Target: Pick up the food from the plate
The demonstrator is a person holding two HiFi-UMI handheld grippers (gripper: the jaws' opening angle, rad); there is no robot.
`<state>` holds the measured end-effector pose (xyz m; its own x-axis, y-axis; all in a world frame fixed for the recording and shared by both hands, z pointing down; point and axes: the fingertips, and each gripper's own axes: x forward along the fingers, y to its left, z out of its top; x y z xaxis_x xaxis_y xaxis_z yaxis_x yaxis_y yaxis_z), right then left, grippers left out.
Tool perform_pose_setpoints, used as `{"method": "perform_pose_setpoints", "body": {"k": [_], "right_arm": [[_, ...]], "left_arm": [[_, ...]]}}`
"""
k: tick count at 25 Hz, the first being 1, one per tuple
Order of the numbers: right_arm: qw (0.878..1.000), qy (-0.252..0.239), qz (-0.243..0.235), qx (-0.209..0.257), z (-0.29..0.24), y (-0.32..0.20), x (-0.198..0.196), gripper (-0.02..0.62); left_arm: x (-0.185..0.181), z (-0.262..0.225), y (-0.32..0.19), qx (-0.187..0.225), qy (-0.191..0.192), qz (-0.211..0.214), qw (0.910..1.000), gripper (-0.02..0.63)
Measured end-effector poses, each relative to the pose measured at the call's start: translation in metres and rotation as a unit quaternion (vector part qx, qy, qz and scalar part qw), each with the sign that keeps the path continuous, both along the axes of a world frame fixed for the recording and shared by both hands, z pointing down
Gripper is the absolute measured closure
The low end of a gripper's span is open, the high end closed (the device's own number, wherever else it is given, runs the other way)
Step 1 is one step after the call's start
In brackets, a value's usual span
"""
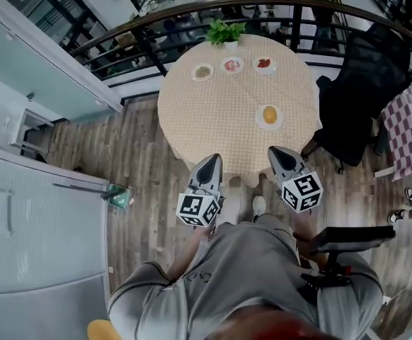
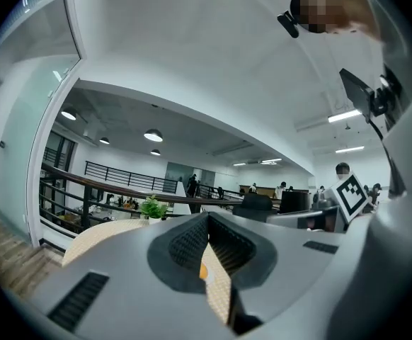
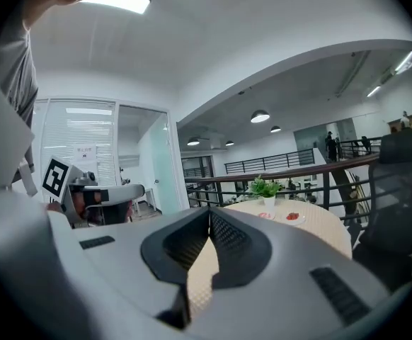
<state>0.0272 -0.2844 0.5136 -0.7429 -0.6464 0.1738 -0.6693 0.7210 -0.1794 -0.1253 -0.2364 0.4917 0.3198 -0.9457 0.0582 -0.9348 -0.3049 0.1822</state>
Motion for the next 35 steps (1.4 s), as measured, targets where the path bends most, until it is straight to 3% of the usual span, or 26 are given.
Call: {"method": "perform_pose_setpoints", "body": {"k": [5, 12, 24, 32, 33, 35], "right_arm": [[1.000, -0.009, 0.000, 0.002, -0.003, -0.042, 0.010, 0.580], [1.000, -0.007, 0.013, 0.017, -0.014, -0.063, 0.011, 0.580], [0.992, -0.032, 0.065, 0.100, -0.060, -0.074, 0.014, 0.578], [0.991, -0.033, 0.051, 0.118, -0.067, -0.074, -0.006, 0.578], [0.991, -0.026, 0.054, 0.117, -0.065, -0.075, -0.008, 0.566], [0.992, -0.001, 0.073, 0.105, -0.056, -0.084, -0.010, 0.340]], "left_arm": [[0.020, -0.012, -0.048, 0.010, -0.004, 0.005, 0.9999, 0.595], [0.030, -0.015, -0.072, 0.015, -0.007, 0.029, 0.9994, 0.595], [-0.010, -0.015, -0.069, 0.033, 0.004, 0.019, 0.9993, 0.596], [-0.029, -0.012, -0.058, 0.030, 0.004, -0.001, 0.9996, 0.597], [-0.031, -0.012, -0.057, 0.029, 0.002, -0.001, 0.9996, 0.595], [-0.034, -0.011, -0.057, 0.029, -0.001, -0.001, 0.9996, 0.596]]}}
